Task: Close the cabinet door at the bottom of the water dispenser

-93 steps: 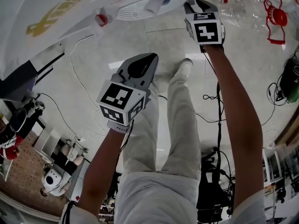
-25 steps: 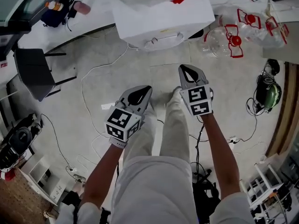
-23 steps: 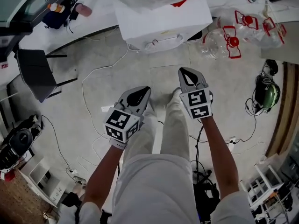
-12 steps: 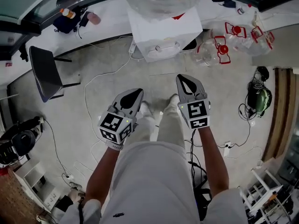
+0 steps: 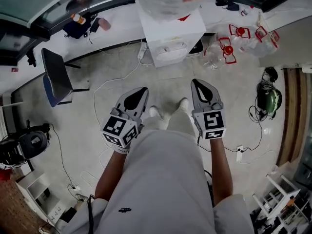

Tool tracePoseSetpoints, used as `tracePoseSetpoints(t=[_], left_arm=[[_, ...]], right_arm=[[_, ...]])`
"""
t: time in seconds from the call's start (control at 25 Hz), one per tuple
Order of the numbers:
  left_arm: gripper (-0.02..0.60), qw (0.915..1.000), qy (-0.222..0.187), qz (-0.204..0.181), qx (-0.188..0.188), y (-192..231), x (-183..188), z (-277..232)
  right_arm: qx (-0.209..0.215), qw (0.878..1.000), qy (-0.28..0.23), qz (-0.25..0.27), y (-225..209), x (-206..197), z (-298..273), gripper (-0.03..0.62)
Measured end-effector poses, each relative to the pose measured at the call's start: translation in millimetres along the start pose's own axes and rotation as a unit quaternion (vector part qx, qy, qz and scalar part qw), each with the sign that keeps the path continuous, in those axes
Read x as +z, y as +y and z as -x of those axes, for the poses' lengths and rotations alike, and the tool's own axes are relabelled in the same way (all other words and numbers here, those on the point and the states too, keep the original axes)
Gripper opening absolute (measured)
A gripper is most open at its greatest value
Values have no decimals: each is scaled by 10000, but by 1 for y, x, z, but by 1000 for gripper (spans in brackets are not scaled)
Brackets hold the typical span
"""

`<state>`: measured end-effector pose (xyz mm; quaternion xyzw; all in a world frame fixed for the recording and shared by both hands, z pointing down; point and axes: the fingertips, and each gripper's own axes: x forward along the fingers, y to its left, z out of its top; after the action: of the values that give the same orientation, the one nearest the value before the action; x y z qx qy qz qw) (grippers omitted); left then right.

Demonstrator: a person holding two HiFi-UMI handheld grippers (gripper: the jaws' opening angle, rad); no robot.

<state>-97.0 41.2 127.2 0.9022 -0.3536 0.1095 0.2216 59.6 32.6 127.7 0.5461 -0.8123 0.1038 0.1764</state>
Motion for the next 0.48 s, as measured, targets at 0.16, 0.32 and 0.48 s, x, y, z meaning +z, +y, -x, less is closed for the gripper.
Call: tracePoseSetpoints(t=[0.16, 0.32, 0.48], left_arm=[[6, 9997, -181, -146, -124, -13, 12, 18], [6, 9986, -420, -249, -197, -23, 27, 36], [6, 9974, -659, -154, -238, -30, 36, 55]], right_arm=[[-189, 9996, -197, -13, 8, 12, 31, 11], [-397, 9982, -439, -14, 12, 26, 59, 11], [-534, 9966, -626, -36, 20, 33, 83, 11]])
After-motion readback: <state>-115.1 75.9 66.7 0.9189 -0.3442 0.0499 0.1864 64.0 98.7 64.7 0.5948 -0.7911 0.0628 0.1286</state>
